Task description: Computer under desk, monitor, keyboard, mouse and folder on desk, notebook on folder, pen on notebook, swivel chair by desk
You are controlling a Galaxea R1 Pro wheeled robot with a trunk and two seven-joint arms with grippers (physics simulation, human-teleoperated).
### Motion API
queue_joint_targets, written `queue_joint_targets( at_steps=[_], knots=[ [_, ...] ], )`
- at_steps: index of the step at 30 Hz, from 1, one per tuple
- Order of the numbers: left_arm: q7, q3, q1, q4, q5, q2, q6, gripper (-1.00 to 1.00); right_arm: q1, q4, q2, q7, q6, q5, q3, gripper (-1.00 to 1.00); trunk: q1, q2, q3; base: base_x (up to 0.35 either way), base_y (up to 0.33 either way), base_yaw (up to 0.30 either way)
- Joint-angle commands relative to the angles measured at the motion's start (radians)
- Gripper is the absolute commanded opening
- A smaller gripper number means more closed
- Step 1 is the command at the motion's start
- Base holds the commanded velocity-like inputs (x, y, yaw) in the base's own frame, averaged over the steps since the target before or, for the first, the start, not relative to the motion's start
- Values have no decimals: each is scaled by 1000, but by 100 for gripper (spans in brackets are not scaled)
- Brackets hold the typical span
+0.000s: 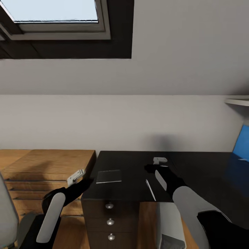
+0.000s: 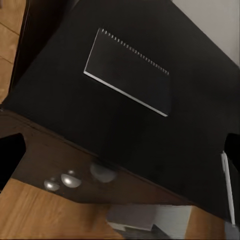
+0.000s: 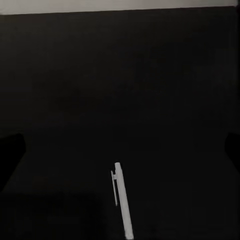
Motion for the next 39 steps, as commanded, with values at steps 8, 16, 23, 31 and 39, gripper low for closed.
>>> queue_joint_targets(
  at_steps=[8, 16, 23, 31, 39],
  knots=[
    [8, 1, -1, 0, 10, -1, 2, 100, -1, -2, -1, -8, 6, -11, 10, 100, -1, -1, 0, -339, 0, 120],
    [8, 1, 0, -1, 11, -1, 1, 100, 1, -7, -1, -3, 1, -10, 10, 100, -1, -1, 1, -289, 107, 185],
    [1, 6, 24, -27, 11, -1, -4, 100, 6, -38, -1, 0, 4, -6, 8, 100, -1, -1, 2, -60, 35, 257],
    [-129, 39, 98, -41, 9, 39, -107, 100, 9, -46, -1, 2, 2, 9, 10, 100, -1, -1, 2, -5, 3, 217],
    [-198, 84, 125, -36, 9, 49, -125, 100, 21, -69, -1, 5, 6, 8, 77, 100, -1, -1, 2, 0, 0, 227]
  ],
)
